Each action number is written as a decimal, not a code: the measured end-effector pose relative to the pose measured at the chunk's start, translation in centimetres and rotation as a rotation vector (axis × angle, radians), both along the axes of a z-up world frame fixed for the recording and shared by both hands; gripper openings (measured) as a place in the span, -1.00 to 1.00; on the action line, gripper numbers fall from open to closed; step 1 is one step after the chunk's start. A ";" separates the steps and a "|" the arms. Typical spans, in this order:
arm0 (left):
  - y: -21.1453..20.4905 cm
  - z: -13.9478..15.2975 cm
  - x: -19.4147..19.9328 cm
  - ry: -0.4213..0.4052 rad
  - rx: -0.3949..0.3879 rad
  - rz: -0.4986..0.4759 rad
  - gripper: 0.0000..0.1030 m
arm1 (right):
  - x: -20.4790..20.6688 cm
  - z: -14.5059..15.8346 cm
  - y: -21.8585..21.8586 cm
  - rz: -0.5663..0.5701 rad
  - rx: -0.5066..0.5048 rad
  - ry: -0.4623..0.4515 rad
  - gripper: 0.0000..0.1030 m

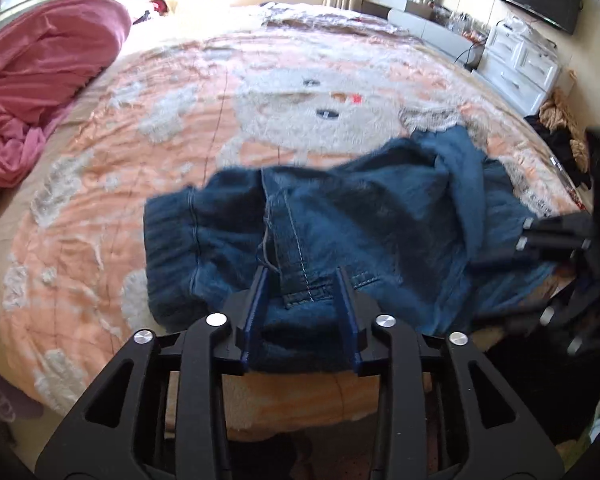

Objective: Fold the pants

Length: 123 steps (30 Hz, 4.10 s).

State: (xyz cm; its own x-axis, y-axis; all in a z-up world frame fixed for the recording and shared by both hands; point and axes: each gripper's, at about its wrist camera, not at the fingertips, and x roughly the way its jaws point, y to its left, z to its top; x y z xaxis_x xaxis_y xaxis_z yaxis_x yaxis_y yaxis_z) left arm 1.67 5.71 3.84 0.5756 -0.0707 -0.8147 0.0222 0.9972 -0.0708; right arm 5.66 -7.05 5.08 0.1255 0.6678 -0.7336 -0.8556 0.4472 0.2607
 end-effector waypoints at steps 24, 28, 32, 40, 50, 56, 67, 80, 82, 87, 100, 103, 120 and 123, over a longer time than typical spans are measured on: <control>0.1 1.5 -3.8 -0.053 -0.037 0.049 -0.10 | 4.5 -0.8 -0.8 -0.205 0.006 0.054 -0.11; -1.4 3.5 -4.4 -0.105 -0.016 0.024 0.00 | 5.4 0.6 -3.1 -0.292 0.019 0.003 0.01; -3.6 4.5 -3.3 -0.121 -0.029 -0.056 0.06 | 7.3 1.3 -5.0 -0.391 0.003 -0.050 0.02; -9.5 2.7 1.5 -0.054 -0.093 -0.213 0.06 | 10.5 1.7 -9.2 -0.531 0.044 -0.048 0.10; -13.6 -1.0 5.7 0.039 -0.153 -0.315 0.04 | 12.3 1.7 -11.0 -0.593 0.018 -0.068 0.12; -13.3 -1.7 6.9 0.055 -0.176 -0.292 0.04 | 14.3 1.6 -9.5 -0.584 -0.010 -0.065 0.36; -14.3 -2.9 8.0 0.089 -0.243 -0.295 -0.26 | 21.4 -1.1 -4.3 -0.593 -0.188 -0.047 0.36; -13.4 -2.9 7.8 0.089 -0.264 -0.289 -0.40 | 26.7 -5.4 -1.1 -0.665 -0.363 -0.022 -0.28; -13.3 -2.7 7.9 0.085 -0.263 -0.279 -0.40 | 26.4 -5.2 -1.6 -0.663 -0.349 -0.036 -0.62; -12.9 -2.8 8.1 0.078 -0.272 -0.262 -0.40 | 25.4 -3.2 -4.9 -0.704 -0.212 -0.026 -0.79; -13.3 -2.9 8.7 0.028 -0.251 -0.259 -0.42 | 19.5 2.2 -15.4 -0.852 0.088 0.009 -0.83; -13.5 -2.7 8.4 0.011 -0.240 -0.276 -0.42 | 18.2 3.0 -17.5 -0.883 0.151 0.014 -0.83; -13.6 0.7 6.4 -0.122 -0.221 -0.411 -0.99 | 9.7 4.8 -24.2 -0.958 0.313 0.026 -0.83; -13.1 0.9 5.8 -0.113 -0.203 -0.432 -0.99 | 6.0 4.4 -24.8 -0.938 0.288 0.027 -0.83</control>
